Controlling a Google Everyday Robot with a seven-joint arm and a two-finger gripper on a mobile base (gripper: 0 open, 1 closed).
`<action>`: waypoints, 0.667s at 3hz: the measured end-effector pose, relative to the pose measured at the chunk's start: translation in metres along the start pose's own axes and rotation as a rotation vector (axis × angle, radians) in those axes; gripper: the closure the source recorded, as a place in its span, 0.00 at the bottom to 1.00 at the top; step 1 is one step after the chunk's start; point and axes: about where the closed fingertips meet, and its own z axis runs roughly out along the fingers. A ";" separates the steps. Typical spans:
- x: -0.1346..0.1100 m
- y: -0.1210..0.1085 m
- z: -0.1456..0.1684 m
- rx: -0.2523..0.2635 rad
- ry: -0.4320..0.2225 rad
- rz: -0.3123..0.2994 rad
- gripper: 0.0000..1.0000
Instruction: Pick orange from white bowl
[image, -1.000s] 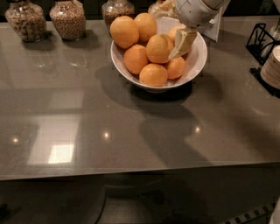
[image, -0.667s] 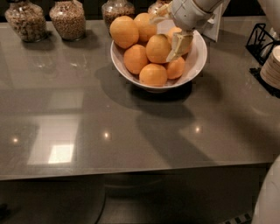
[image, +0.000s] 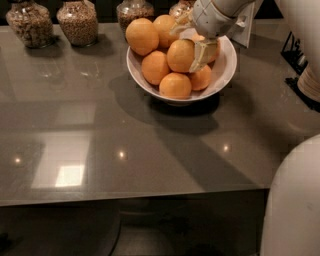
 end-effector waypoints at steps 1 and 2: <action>0.006 0.000 0.008 -0.017 -0.004 0.015 0.50; 0.008 0.006 0.009 -0.022 -0.029 0.054 0.73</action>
Offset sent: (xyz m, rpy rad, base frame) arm -0.0044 -0.0155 -0.0108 0.0619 0.0878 -0.0543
